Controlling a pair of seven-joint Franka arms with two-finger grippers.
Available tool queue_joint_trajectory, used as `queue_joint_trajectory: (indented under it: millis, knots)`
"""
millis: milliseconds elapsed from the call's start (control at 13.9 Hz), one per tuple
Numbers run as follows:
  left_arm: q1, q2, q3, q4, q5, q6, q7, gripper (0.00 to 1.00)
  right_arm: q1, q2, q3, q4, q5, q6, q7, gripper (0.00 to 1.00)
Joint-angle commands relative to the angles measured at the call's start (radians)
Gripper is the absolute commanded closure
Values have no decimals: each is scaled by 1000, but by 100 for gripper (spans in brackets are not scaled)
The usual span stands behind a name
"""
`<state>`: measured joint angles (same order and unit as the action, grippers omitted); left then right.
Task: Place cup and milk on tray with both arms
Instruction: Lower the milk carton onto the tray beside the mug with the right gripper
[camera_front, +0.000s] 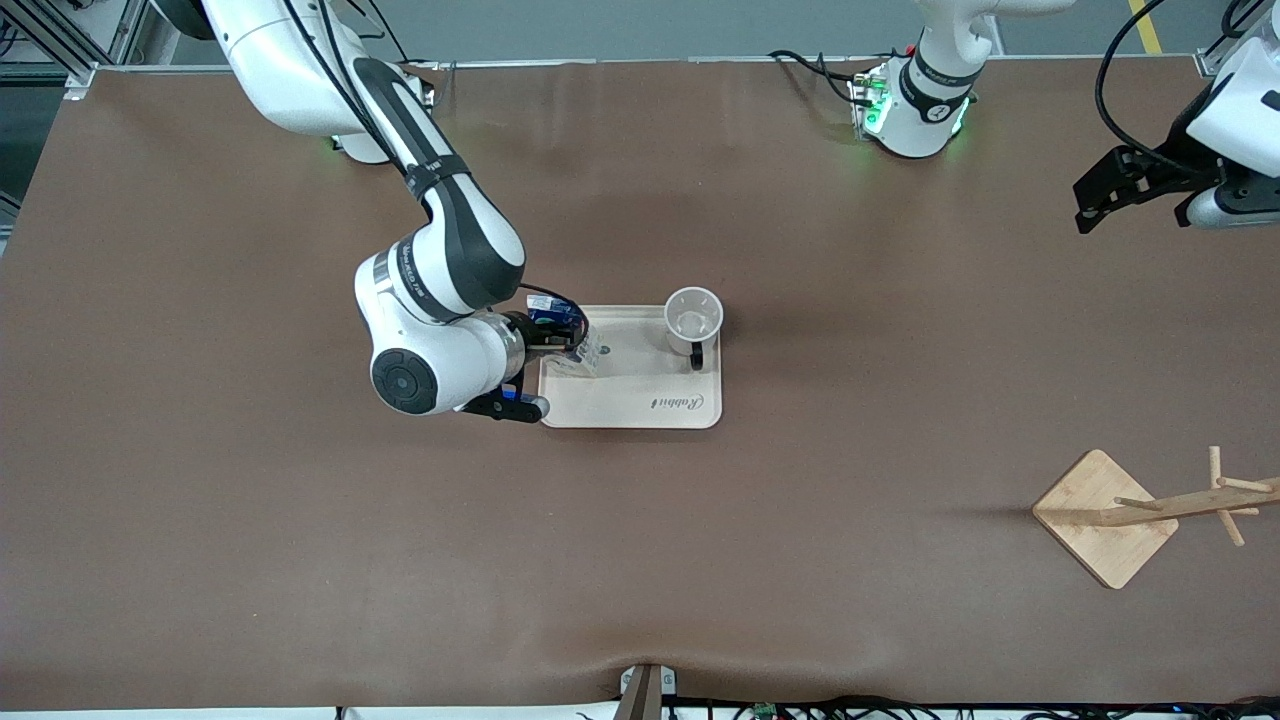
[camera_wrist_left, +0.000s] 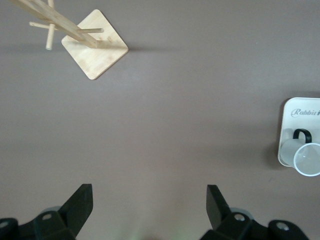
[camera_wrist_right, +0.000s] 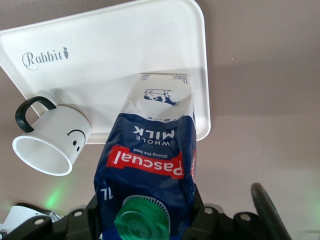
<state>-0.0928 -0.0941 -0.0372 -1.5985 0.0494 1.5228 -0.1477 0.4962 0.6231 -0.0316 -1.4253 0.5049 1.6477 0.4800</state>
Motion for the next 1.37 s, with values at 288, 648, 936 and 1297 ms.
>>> queue_joint_trajectory:
  millis: [288, 648, 936, 1297]
  knots:
    - [5, -1, 2, -6, -20, 7, 13, 0, 16, 30, -7, 31, -25, 14, -3, 0]
    - [11, -6, 2, -6, -20, 4, 13, 0, 18, 30, -7, 31, -25, 14, -3, 0]
    - [15, -15, 3, -20, -11, -4, 34, 0, 18, 29, -7, 32, -25, 14, -3, 0]
    - [13, -26, 2, -23, -11, -13, 36, 0, 18, 26, -7, 49, -23, 4, -3, 0]
